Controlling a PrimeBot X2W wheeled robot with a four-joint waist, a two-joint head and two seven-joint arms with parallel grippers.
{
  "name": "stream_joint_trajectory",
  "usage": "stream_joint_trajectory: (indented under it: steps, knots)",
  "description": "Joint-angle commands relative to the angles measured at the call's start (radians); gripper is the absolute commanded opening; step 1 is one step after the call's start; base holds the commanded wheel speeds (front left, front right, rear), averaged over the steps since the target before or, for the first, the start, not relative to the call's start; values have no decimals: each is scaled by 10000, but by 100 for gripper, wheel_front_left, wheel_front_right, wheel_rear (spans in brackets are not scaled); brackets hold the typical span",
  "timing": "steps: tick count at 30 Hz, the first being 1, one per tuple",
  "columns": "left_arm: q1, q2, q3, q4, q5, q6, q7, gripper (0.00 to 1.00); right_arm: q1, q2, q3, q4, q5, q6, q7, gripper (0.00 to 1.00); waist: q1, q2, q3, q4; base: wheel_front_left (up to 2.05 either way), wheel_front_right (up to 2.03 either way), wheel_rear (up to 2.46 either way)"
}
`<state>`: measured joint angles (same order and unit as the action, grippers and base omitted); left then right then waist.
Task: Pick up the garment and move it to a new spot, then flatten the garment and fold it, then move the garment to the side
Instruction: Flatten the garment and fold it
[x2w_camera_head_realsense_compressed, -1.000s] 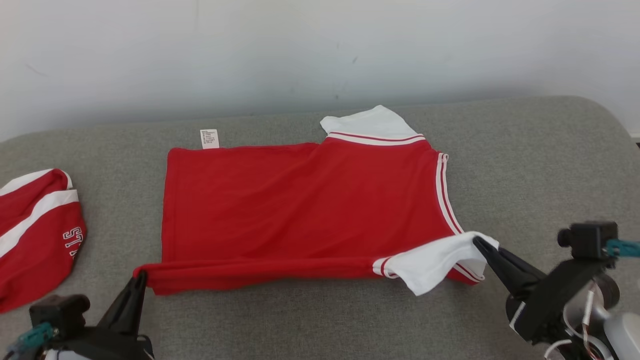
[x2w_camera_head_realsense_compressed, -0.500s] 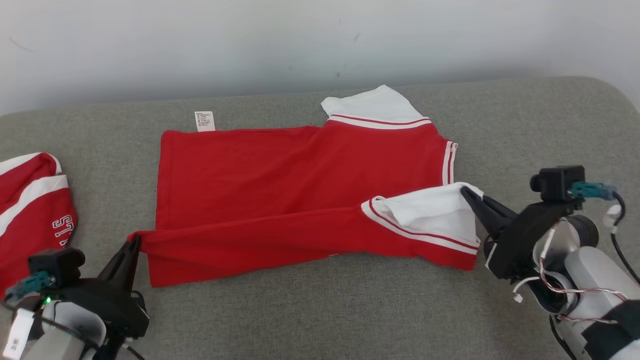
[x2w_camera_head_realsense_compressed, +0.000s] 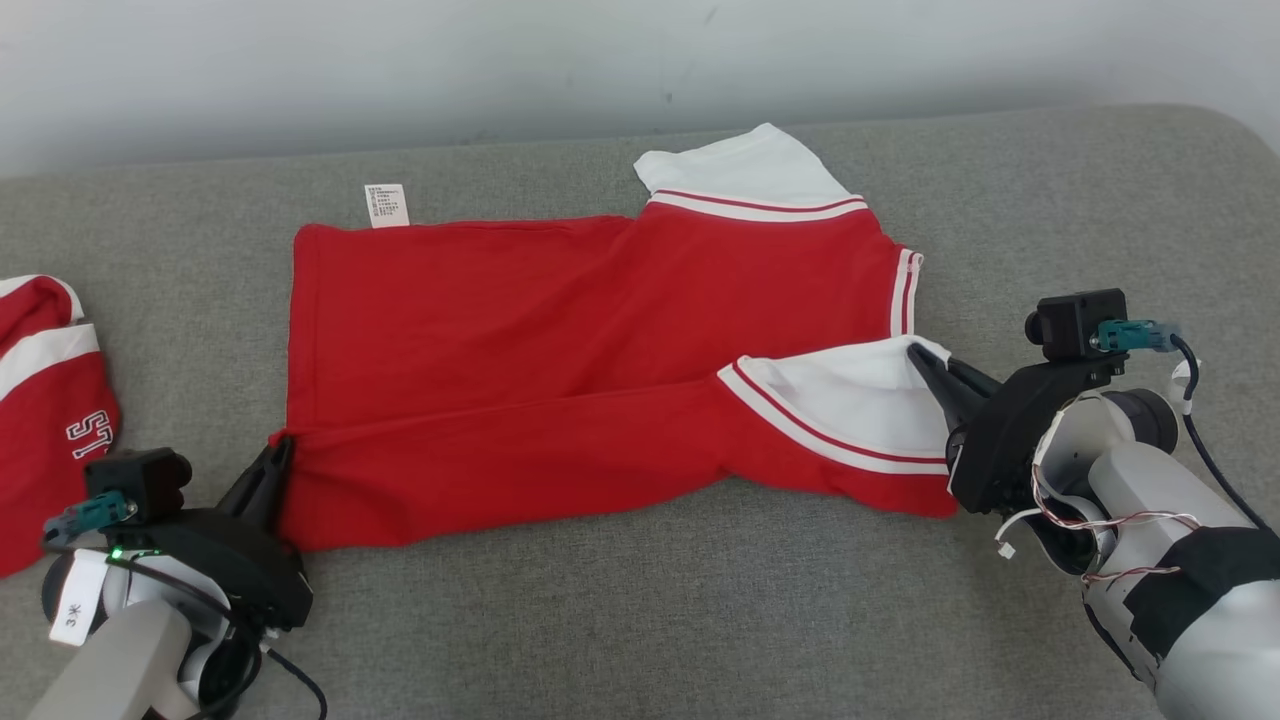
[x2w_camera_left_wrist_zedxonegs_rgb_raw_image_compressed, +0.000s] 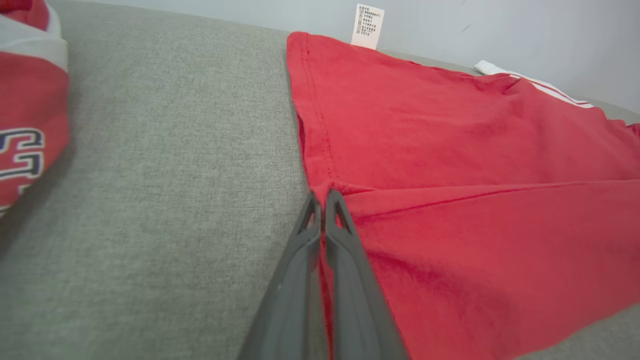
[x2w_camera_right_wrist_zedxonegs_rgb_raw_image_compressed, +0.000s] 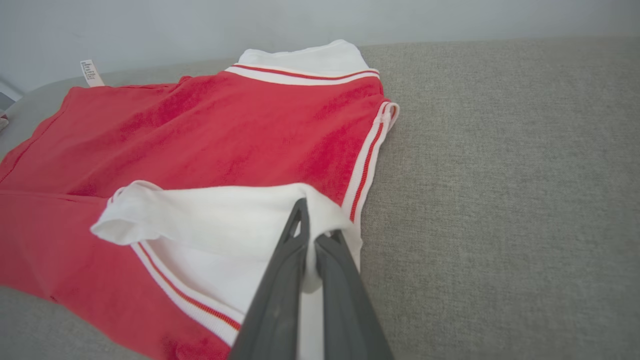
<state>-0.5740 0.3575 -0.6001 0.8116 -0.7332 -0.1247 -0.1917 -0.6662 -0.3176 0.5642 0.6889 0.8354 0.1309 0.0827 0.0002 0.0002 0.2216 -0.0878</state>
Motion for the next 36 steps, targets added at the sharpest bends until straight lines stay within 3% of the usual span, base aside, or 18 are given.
stream_joint_trajectory:
  steps: [1, 10, 11, 12, 13, 20, 26, 36]
  knots:
    - [-182, 23, -60, 146, -145, -63, -108, 0, -183, -20, 84, 162, 63, -4, -160, 0, -2, -2, 40, 6, 0, 0, 0]
    - [-494, 46, -783, 489, -518, -40, -482, 0, -580, 36, 843, 1073, 503, -4, -684, 0, -2, -2, 66, 75, 0, 0, 0]
    - [-528, 69, -816, 529, -560, -41, -502, 16, -620, 37, 901, 1107, 563, -4, -795, 25, -2, -2, 59, 79, 0, 0, 0]
    - [-555, 82, -832, 579, -601, -41, -545, 45, -647, 34, 967, 1152, 616, -4, -861, 65, -2, -2, 47, 82, 0, 0, 0]
    - [-564, 82, -848, 623, -614, -40, -591, 100, -658, 19, 1038, 1177, 667, -4, -939, 100, -2, -2, 28, 88, 0, 0, 0]
    - [-311, -24, -673, 427, -412, -38, -739, 100, -471, -299, 1362, 1052, 930, -4, -1534, 100, -2, -2, -238, 172, 0, 0, 0]
    - [678, -37, 366, -1002, 340, 381, -737, 100, 7, -763, 1424, 710, 1014, -4, -2336, 100, -2, -2, -525, 290, 0, 0, 0]
    - [2699, -342, 1776, -3292, 1629, 890, -741, 100, 1119, -1457, 1144, -86, 753, -4, -2782, 100, -2, -2, -744, 371, 0, 0, 0]
